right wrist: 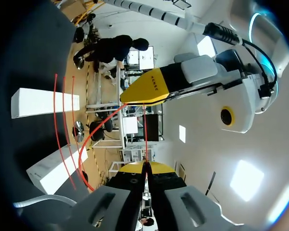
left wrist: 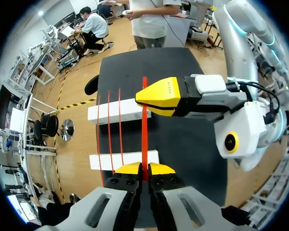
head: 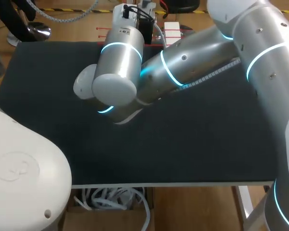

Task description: Grab the tape and strap the tape.

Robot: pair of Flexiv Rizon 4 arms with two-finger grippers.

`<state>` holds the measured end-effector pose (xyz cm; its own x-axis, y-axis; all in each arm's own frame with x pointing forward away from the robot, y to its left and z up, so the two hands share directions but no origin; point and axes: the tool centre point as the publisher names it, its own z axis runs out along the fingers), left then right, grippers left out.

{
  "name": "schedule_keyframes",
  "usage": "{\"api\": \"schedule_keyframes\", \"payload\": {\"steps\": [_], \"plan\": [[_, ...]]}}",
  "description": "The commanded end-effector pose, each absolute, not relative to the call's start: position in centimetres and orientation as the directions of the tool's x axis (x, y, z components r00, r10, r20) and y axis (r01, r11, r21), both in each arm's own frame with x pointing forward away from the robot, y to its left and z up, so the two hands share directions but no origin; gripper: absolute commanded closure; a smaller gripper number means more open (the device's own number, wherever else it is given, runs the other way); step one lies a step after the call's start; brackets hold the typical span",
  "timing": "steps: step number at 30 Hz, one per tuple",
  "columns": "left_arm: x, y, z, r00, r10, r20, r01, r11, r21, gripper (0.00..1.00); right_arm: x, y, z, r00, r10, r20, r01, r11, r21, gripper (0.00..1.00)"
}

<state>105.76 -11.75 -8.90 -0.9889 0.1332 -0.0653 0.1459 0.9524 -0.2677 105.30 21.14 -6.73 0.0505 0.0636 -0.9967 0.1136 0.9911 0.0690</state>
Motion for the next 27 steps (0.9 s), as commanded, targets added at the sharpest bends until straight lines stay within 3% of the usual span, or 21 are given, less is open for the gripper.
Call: {"api": "schedule_keyframes", "payload": {"steps": [1, 27], "plan": [[105.79, -11.82, -8.8, -0.989, 0.133, -0.063, 0.145, 0.954, -0.264, 1.0, 105.31, 21.66, -6.58, 0.045, 0.059, -0.997, 0.109, 0.992, 0.064, 1.0], [105.79, -11.82, -8.8, -0.989, 0.133, -0.063, 0.145, 0.954, -0.264, 1.0, 105.42, 22.41, -6.82, 0.033, 0.04, -0.999, 0.099, 0.994, 0.043, 1.0]]}}
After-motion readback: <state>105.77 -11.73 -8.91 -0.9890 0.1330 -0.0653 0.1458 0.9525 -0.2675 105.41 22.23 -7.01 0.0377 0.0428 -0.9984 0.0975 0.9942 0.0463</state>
